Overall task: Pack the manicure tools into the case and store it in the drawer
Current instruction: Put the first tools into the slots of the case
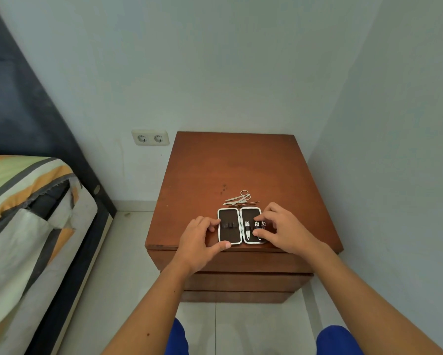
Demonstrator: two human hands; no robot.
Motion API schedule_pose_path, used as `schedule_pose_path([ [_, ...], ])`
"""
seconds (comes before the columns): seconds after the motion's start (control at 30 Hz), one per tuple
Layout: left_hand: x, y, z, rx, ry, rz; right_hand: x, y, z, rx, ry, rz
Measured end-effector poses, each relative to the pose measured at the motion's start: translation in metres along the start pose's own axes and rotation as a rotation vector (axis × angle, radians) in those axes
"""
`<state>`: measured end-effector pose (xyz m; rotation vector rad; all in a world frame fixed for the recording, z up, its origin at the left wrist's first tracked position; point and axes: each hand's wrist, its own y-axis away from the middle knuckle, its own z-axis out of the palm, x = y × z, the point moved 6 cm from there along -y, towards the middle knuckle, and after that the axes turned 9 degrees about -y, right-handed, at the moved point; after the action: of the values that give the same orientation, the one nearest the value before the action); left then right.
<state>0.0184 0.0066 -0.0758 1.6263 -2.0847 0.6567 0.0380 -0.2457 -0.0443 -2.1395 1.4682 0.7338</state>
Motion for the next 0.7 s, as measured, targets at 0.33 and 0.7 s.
schedule_pose_path([
  [0.33,0.003,0.000,-0.002,0.009,0.012,0.009,0.010,0.002,-0.003,-0.002,-0.127,0.056],
  [0.7,0.000,0.000,-0.001,0.000,0.010,0.003,0.003,-0.057,-0.015,0.217,-0.101,0.178],
])
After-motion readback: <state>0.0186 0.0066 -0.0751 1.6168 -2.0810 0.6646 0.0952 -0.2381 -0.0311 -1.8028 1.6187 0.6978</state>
